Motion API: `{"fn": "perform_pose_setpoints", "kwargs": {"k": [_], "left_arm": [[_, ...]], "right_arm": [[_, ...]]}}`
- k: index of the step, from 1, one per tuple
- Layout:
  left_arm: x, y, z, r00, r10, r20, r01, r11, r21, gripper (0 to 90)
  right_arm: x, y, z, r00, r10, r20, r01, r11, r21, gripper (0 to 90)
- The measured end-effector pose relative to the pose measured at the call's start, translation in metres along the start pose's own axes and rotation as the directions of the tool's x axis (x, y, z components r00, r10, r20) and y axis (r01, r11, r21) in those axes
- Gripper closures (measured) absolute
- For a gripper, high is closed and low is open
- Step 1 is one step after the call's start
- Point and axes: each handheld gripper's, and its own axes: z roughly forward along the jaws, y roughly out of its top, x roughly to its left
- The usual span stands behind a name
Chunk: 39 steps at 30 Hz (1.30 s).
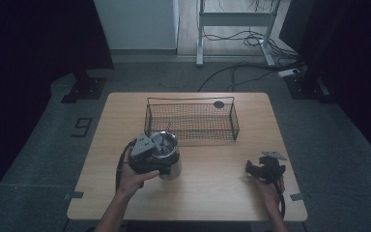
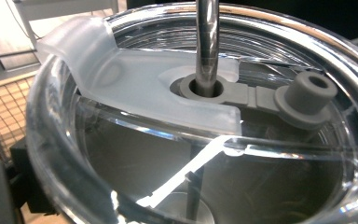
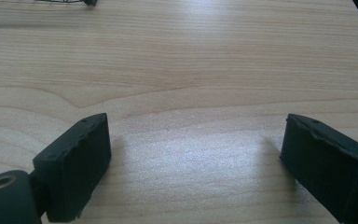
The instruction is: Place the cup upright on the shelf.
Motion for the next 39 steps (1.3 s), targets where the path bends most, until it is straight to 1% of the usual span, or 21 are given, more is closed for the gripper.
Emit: {"fn": "perform_pose_setpoints", "kwargs": {"k": [1, 2, 3, 5, 10, 17, 20, 23, 26, 28, 31, 32, 39], "left_arm": [[0.0, 0.0, 0.0, 1.0, 0.0, 0.0, 0.0, 1.0, 0.0, 3.8], [0.002, 0.005, 0.0, 0.9999, 0.002, -0.012, -0.002, 1.0, -0.003, 3.8], [0.002, 0.005, 0.0, 0.9999, 0.002, -0.012, -0.002, 1.0, -0.003, 3.8], [0.004, 0.01, -0.001, 0.9997, 0.0, -0.024, -0.001, 1.0, -0.009, 3.8], [0.008, 0.021, -0.001, 0.9992, -0.022, -0.032, 0.021, 0.9995, -0.023, 3.8], [0.013, 0.033, 0.006, 0.9977, -0.022, -0.065, 0.021, 0.9995, -0.023, 3.8], [0.016, 0.037, 0.01, 0.9973, -0.028, -0.068, 0.026, 0.9993, -0.025, 3.8], [0.02, 0.04, 0.014, 0.9976, -0.033, -0.061, 0.032, 0.9992, -0.025, 3.8], [0.025, 0.045, 0.019, 0.9967, -0.036, -0.073, 0.034, 0.9991, -0.023, 3.9], [0.027, 0.046, 0.02, 0.9964, -0.038, -0.075, 0.037, 0.999, -0.023, 3.8], [0.031, 0.051, 0.023, 0.9953, -0.053, -0.081, 0.05, 0.9982, -0.031, 3.9], [0.033, 0.054, 0.024, 0.9952, -0.051, -0.084, 0.049, 0.9982, -0.036, 3.9], [0.039, 0.064, 0.03, 0.9947, -0.059, -0.085, 0.056, 0.9977, -0.039, 3.9]], "right_arm": [[0.0, 0.0, 0.0, 1.0, 0.0, 0.0, 0.0, 1.0, 0.0, 8.1], [0.0, 0.0, 0.0, 1.0, 0.0, 0.0, 0.0, 1.0, 0.0, 8.1], [0.0, 0.0, 0.0, 1.0, 0.0, 0.0, 0.0, 1.0, 0.0, 8.1], [0.0, 0.0, 0.0, 1.0, 0.0, 0.0, 0.0, 1.0, 0.0, 8.1], [0.0, 0.0, 0.0, 1.0, 0.0, -0.001, 0.0, 1.0, 0.002, 8.2], [0.0, 0.0, 0.0, 1.0, 0.001, -0.002, -0.001, 1.0, -0.001, 8.7], [0.0, 0.0, 0.0, 1.0, -0.002, -0.003, 0.002, 1.0, -0.003, 8.9], [0.0, 0.0, 0.0, 1.0, -0.004, -0.004, 0.004, 1.0, -0.002, 9.0], [0.0, 0.0, 0.0, 1.0, -0.004, -0.004, 0.004, 1.0, -0.002, 9.0], [0.0, 0.0, 0.0, 1.0, -0.005, -0.003, 0.005, 1.0, -0.001, 9.0], [0.0, 0.0, 0.0, 1.0, -0.004, -0.002, 0.004, 1.0, -0.003, 9.1], [0.0, 0.0, 0.0, 1.0, -0.004, -0.001, 0.004, 1.0, -0.003, 9.1], [0.0, 0.0, 0.0, 1.0, -0.005, -0.002, 0.005, 1.0, -0.001, 9.1]]}}
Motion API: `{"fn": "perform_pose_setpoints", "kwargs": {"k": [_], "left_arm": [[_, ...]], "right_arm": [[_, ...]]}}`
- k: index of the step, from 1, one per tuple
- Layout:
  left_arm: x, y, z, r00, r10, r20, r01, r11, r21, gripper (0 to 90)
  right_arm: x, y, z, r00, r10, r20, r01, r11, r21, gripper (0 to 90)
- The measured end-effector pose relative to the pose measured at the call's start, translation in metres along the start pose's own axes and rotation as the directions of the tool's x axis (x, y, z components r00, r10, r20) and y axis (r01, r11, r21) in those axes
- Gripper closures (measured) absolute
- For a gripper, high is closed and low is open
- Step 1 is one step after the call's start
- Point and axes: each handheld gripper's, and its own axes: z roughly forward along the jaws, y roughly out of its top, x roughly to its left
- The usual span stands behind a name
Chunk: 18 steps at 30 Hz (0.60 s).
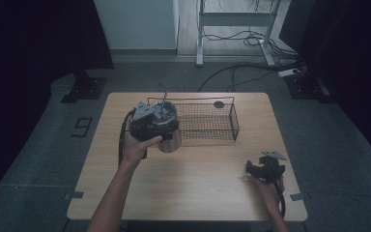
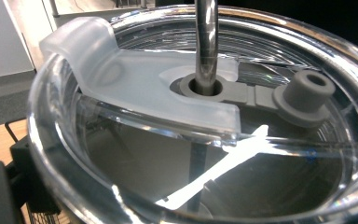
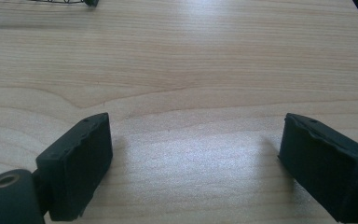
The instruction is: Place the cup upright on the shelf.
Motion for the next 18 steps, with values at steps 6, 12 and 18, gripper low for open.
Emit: {"fn": "perform_pose_setpoints", "kwargs": {"k": [6, 12, 18], "left_arm": [[0.006, 0.014, 0.008, 0.9998, 0.005, -0.021, -0.005, 0.9999, -0.012, 3.9], [0.015, 0.026, 0.017, 0.9995, 0.002, -0.032, -0.002, 0.9999, -0.017, 3.9], [0.025, 0.032, 0.029, 0.9982, -0.001, -0.06, -0.001, 0.9997, -0.024, 3.9]], "right_arm": [[0.0, 0.0, 0.0, 1.0, -0.001, 0.0, 0.001, 1.0, -0.003, 9.2], [0.0, 0.0, 0.0, 1.0, -0.001, 0.0, 0.001, 1.0, -0.003, 9.2], [0.0, 0.0, 0.0, 1.0, 0.0, 0.0, 0.0, 1.0, -0.003, 9.3]]}}
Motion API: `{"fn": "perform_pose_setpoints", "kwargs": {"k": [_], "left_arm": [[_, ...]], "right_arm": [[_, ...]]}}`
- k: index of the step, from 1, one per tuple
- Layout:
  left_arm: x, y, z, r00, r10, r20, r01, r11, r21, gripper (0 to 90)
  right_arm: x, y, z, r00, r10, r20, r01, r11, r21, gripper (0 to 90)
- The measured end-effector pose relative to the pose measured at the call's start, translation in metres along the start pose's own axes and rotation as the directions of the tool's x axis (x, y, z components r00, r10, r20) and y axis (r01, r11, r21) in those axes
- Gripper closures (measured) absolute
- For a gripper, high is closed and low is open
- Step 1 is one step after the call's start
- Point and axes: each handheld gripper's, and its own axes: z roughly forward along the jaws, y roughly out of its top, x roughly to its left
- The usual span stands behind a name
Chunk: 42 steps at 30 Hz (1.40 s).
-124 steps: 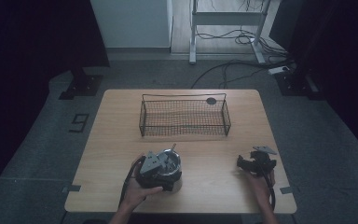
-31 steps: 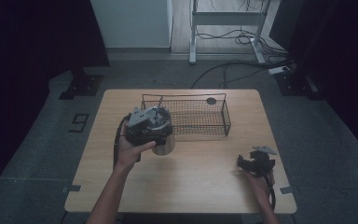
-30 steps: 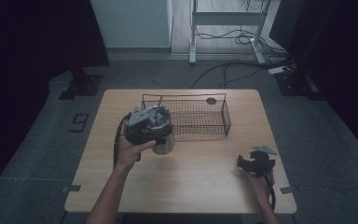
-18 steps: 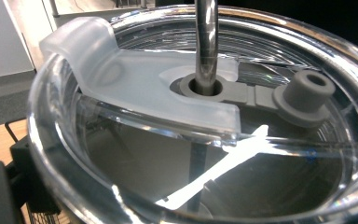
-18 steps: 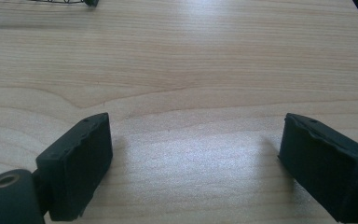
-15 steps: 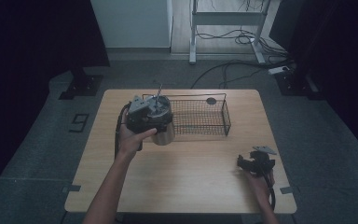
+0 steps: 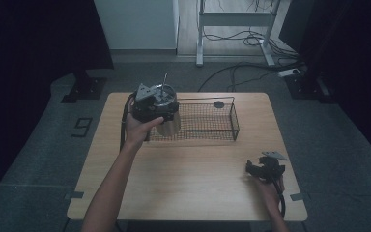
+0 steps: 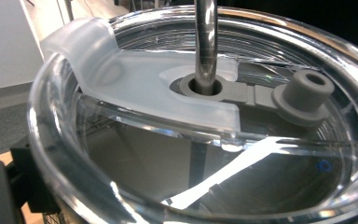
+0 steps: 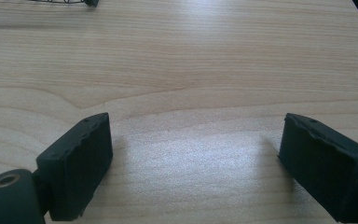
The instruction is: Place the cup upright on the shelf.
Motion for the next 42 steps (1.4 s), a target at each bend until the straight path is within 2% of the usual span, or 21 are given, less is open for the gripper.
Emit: {"fn": "perform_pose_setpoints", "kwargs": {"k": [6, 11, 19, 22, 29, 37, 42], "left_arm": [[0.011, 0.002, 0.016, 0.9991, -0.003, -0.042, 0.003, 1.0, -0.006, 3.9], [0.019, 0.001, 0.029, 0.9988, -0.01, -0.047, 0.01, 0.9999, 0.012, 3.9], [0.026, -0.001, 0.046, 0.9979, -0.006, -0.064, 0.009, 0.9992, 0.039, 3.9], [0.028, -0.003, 0.055, 0.9965, -0.008, -0.083, 0.012, 0.9987, 0.049, 3.9], [0.029, -0.01, 0.068, 0.9961, -0.007, -0.088, 0.013, 0.9973, 0.072, 3.9], [0.033, -0.022, 0.084, 0.9894, -0.017, -0.144, 0.03, 0.9955, 0.09, 3.9], [0.036, -0.029, 0.091, 0.9868, -0.03, -0.159, 0.046, 0.994, 0.099, 4.0]], "right_arm": [[0.0, 0.0, 0.0, 1.0, 0.001, 0.001, -0.001, 1.0, -0.001, 9.5], [0.0, 0.0, 0.0, 1.0, 0.001, 0.001, -0.001, 1.0, -0.002, 9.5], [0.0, 0.0, 0.0, 1.0, 0.001, 0.002, -0.001, 1.0, -0.002, 9.8], [0.0, 0.0, 0.0, 1.0, 0.002, 0.002, -0.002, 1.0, -0.001, 9.9], [0.0, 0.0, 0.0, 1.0, 0.002, 0.002, -0.002, 1.0, -0.001, 9.9], [0.0, 0.0, 0.0, 1.0, 0.001, 0.002, -0.001, 1.0, -0.002, 10.0], [0.0, 0.0, 0.0, 1.0, 0.001, 0.002, -0.001, 1.0, -0.002, 10.1]]}}
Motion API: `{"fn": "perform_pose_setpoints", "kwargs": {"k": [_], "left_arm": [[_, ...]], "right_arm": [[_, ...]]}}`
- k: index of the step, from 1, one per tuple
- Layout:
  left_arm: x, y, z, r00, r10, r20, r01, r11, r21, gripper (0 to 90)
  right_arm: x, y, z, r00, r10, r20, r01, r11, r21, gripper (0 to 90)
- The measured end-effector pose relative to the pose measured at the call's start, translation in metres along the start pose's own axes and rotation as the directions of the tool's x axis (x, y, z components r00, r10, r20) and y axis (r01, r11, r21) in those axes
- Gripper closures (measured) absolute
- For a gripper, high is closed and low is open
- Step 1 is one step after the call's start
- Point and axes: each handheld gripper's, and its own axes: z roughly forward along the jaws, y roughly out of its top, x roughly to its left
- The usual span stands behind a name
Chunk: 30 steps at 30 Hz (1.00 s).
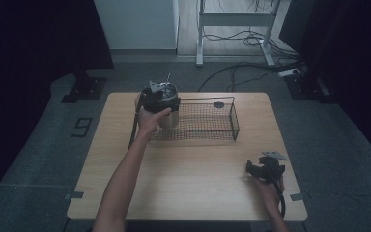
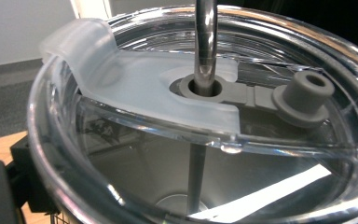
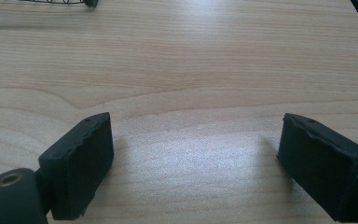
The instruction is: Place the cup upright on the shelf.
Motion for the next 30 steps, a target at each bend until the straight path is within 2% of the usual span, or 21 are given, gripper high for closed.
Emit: {"fn": "perform_pose_setpoints", "kwargs": {"k": [22, 30], "left_arm": [[0.0, -0.036, 0.036, 1.0, 0.0, 0.003, 0.0, 0.9956, 0.093, 4.0], [-0.002, -0.041, 0.039, 1.0, 0.001, -0.006, 0.0, 0.9953, 0.097, 3.9]], "right_arm": [[0.0, 0.0, 0.0, 1.0, -0.002, 0.0, 0.002, 1.0, -0.002, 10.7], [0.0, 0.0, 0.0, 1.0, -0.003, 0.0, 0.003, 1.0, -0.002, 11.2]]}}
